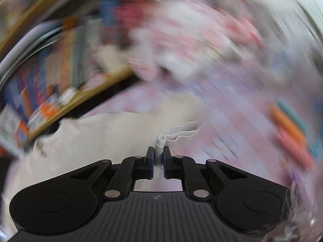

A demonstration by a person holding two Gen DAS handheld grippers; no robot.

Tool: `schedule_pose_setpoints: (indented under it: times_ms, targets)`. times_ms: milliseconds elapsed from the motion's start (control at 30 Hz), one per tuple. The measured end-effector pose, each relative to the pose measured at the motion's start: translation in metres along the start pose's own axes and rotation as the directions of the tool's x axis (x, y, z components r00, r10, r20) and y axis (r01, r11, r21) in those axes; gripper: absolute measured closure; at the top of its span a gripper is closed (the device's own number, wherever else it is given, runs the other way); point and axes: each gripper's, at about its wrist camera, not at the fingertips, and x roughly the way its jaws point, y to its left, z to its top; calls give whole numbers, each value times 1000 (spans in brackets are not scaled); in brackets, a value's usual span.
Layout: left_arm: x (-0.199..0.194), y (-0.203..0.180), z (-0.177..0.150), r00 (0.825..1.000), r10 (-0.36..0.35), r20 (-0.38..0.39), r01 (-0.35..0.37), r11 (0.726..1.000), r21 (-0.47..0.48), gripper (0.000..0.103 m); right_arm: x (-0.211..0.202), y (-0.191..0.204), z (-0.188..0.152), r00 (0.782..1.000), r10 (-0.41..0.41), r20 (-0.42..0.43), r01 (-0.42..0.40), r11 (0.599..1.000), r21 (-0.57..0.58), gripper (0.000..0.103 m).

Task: Fold clothes
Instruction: 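Grasp the sleeve with the right gripper and fold it over the logo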

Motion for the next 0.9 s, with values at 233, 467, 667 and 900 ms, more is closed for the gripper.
schedule_pose_setpoints:
  times_ms: [233,467,667,900]
  targets:
    - [11,29,-4,999,13,-30,-15,996,-84,11,20,116,-51,928,205,-310,-360,705,-611,87]
    - [19,39,-5,999,6,-45,-10,996,-92,11,18,102,-60,871,289,-397,-471,724,-504,55]
    - [22,37,-5,999,-1,-46,-2,997,-71,11,35,115,-31,928,240,-287,-358,790,-498,53]
    - [20,42,-8,999,13,-45,-17,997,-78,11,80,154,-40,951,171,-259,-289,791,-539,57]
